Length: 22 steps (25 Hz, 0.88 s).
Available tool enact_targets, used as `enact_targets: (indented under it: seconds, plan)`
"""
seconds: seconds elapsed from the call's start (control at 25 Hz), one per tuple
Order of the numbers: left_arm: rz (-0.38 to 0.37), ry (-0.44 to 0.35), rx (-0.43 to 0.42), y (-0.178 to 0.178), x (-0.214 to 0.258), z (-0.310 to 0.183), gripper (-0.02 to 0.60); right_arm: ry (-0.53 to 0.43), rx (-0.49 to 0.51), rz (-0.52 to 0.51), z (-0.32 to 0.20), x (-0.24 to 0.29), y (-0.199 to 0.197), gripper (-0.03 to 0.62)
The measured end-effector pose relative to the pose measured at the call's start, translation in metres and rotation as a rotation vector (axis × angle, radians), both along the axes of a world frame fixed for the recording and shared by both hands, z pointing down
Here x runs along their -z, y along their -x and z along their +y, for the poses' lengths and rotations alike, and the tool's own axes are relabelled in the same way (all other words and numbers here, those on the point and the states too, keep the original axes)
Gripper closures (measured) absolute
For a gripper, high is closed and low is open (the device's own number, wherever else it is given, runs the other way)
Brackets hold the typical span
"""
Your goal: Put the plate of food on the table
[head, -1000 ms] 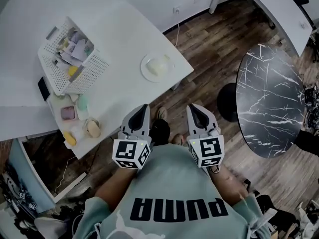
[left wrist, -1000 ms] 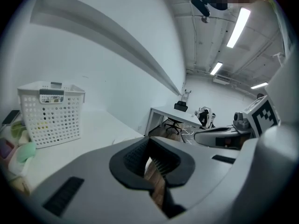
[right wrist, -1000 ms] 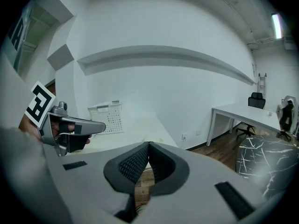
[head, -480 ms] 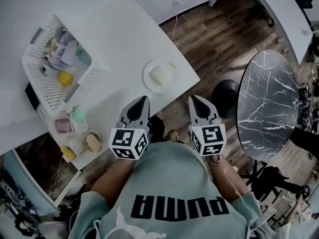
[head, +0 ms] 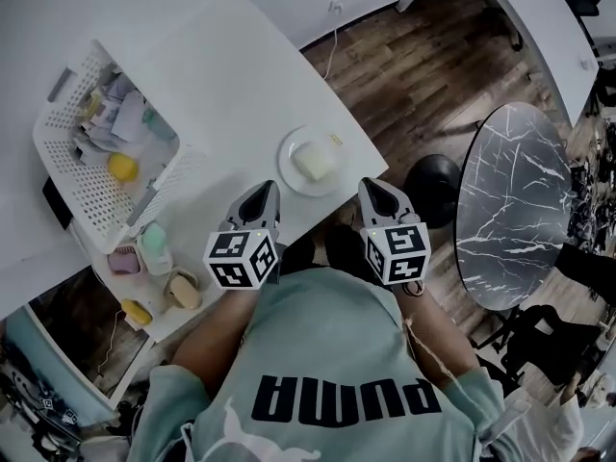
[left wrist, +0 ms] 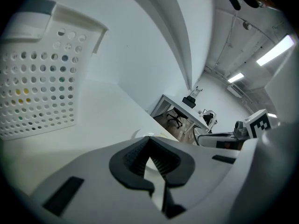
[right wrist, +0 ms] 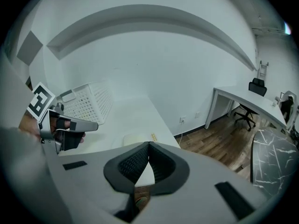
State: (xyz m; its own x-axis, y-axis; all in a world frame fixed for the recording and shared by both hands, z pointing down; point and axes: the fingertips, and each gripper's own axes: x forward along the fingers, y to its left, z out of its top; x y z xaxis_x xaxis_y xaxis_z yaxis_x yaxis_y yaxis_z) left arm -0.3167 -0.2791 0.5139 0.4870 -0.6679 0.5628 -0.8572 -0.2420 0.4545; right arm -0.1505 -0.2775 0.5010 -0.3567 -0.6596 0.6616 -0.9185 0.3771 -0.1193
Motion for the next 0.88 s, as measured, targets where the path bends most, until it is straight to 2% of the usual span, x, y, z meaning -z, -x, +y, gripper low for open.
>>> enact_targets:
  seconds: [0.32, 0.64, 0.76, 0.88]
  plan:
    - [0.014, 0.063, 0.034, 0.001, -0.021, -0.018, 0.575, 0.059, 0.023, -0.021, -0.021, -0.024, -0.002, 0.586]
    - [0.091, 0.167, 0.069, -0.001, -0.048, -0.028, 0.574, 0.194, 0.082, -0.145, -0.030, -0.058, 0.004, 0.583]
    - [0.119, 0.205, 0.071, -0.008, -0.055, -0.030, 0.500, 0.239, 0.071, -0.184, -0.034, -0.067, -0.001, 0.581]
    - [0.112, 0.233, 0.078, -0.011, -0.064, -0.034, 0.492, 0.274, 0.058, -0.225, -0.040, -0.073, -0.007, 0.566]
